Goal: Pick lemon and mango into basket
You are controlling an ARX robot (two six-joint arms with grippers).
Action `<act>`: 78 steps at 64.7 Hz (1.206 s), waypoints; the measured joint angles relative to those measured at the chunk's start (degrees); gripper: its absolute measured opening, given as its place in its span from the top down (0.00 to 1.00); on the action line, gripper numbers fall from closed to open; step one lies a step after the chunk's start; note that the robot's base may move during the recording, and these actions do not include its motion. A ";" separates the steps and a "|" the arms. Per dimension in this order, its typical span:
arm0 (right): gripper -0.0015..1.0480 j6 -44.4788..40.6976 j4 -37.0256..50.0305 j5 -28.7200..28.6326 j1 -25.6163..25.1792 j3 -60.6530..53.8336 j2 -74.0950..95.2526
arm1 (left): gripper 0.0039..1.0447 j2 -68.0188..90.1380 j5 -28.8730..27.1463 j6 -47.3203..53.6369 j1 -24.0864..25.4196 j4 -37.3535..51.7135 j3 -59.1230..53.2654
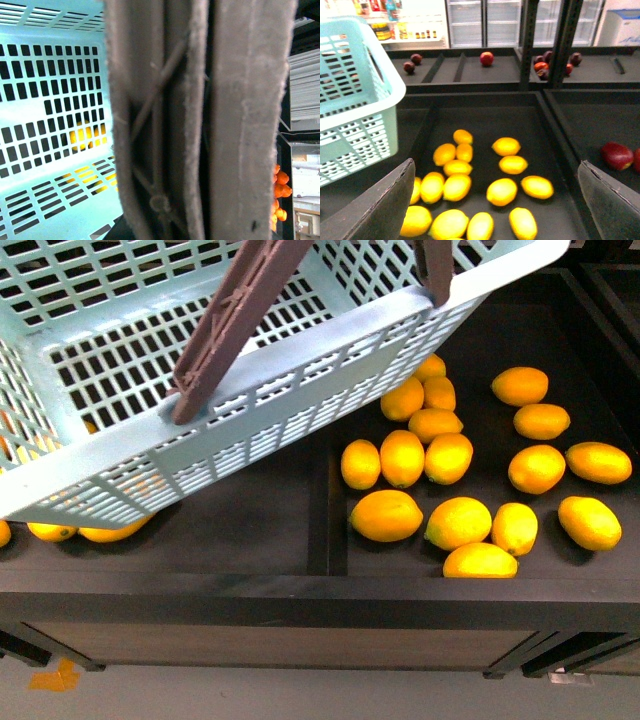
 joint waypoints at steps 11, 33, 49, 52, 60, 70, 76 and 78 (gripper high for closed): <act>0.08 12.96 -10.93 -7.48 -14.08 7.45 28.39 | 0.86 0.00 1.38 -0.09 -0.35 -0.02 0.02; 0.08 26.62 19.02 -3.30 -13.84 27.61 85.50 | 0.86 0.00 0.52 -0.02 -0.24 -0.02 0.02; 0.08 43.19 13.88 3.06 -8.52 50.58 114.27 | 0.86 0.00 0.92 -0.04 -0.26 -0.02 0.02; 0.08 44.98 12.11 3.43 -7.26 55.25 118.20 | 0.86 0.00 0.94 -0.04 -0.31 -0.02 0.02; 0.08 48.50 9.16 4.24 -4.94 64.46 125.17 | 0.86 0.00 0.79 -0.02 -0.33 -0.02 0.02; 0.08 50.40 6.25 4.50 -3.26 72.72 131.21 | 0.86 0.00 0.66 -0.02 -0.20 -0.02 0.02; 0.08 50.64 4.26 4.98 -2.51 77.40 134.86 | 0.86 0.00 0.70 0.00 -0.20 -0.02 0.02; 0.08 50.62 3.76 5.11 -2.36 78.77 135.95 | 0.86 0.00 0.74 0.00 -0.20 -0.02 0.02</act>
